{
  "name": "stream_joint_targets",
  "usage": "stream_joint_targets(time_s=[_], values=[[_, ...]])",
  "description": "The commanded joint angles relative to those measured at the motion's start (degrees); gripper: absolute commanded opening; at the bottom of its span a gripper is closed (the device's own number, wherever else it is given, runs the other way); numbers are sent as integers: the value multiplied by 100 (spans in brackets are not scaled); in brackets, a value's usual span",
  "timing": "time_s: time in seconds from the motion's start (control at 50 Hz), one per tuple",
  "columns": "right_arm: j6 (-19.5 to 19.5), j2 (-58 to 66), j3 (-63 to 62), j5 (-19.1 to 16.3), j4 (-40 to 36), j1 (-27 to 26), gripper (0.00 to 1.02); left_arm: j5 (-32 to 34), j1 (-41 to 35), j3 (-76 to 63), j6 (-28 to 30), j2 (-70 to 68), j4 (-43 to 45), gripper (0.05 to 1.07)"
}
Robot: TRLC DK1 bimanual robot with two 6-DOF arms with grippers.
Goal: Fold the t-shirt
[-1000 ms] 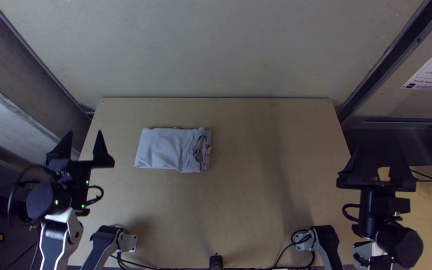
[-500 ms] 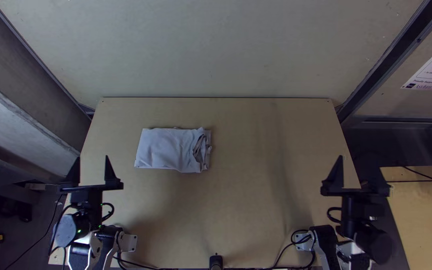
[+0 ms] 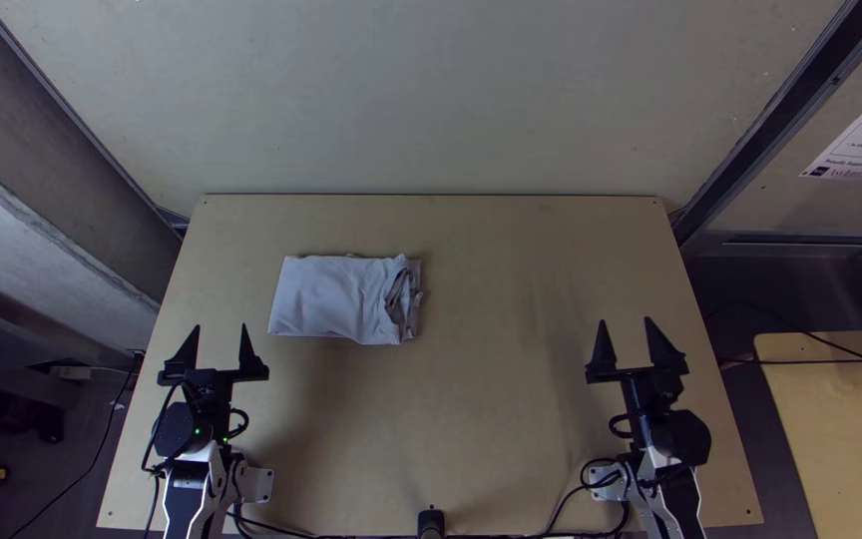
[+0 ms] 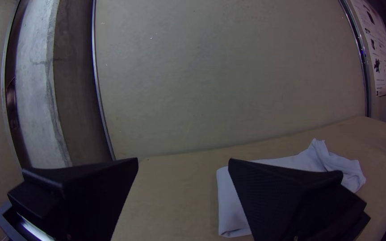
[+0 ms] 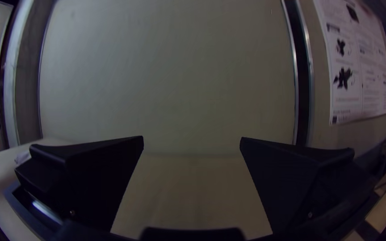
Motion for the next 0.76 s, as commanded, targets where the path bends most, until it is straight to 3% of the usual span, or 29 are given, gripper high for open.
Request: stream_joint_targets(time_s=[0.0,0.74], values=[[66,-23,-73,57,-689,-28,99,68,18,-261,-86,-49,-68,102],[83,-6,-47,-5,-864,-36,99,95,18,-261,-86,-49,-68,102]])
